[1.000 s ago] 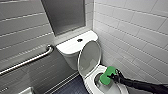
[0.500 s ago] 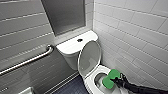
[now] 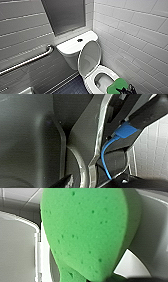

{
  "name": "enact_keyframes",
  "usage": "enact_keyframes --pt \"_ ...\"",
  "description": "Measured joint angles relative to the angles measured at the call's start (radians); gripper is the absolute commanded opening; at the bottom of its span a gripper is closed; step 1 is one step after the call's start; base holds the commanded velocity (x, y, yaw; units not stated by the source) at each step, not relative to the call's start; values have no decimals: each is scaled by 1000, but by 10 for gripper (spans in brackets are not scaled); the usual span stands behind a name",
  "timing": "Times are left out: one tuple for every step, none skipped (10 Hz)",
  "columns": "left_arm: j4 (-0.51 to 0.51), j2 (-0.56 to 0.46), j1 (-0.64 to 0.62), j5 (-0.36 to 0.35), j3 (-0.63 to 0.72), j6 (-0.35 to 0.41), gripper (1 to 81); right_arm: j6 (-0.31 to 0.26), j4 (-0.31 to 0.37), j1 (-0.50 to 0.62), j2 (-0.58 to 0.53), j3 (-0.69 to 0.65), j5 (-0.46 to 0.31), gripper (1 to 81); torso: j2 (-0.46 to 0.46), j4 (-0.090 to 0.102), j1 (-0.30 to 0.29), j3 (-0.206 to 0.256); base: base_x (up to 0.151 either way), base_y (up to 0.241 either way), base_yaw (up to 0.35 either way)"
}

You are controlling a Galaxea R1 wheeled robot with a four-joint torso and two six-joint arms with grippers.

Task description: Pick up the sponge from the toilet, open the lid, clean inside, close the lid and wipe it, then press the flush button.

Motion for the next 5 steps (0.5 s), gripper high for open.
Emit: enact_keyframes --pt "0 0 0 0 0 3 811 0 4 -33 -28 35 51 10 0 0 0 0 0 0 0" --pt "0 0 0 0 5 3 811 0 5 -68 -52 70 104 10 0 0 0 0 0 0 0" --pt "0 0 0 0 9 3 811 0 7 -98 -69 95 147 10 0 0 0 0 0 0 0" --pt "1 0 0 0 9 4 811 -4 10 -122 -79 118 182 10 0 0 0 0 0 0 0" --pt "9 0 0 0 10 4 811 -20 12 -151 -90 149 221 10 0 0 0 0 0 0 0"
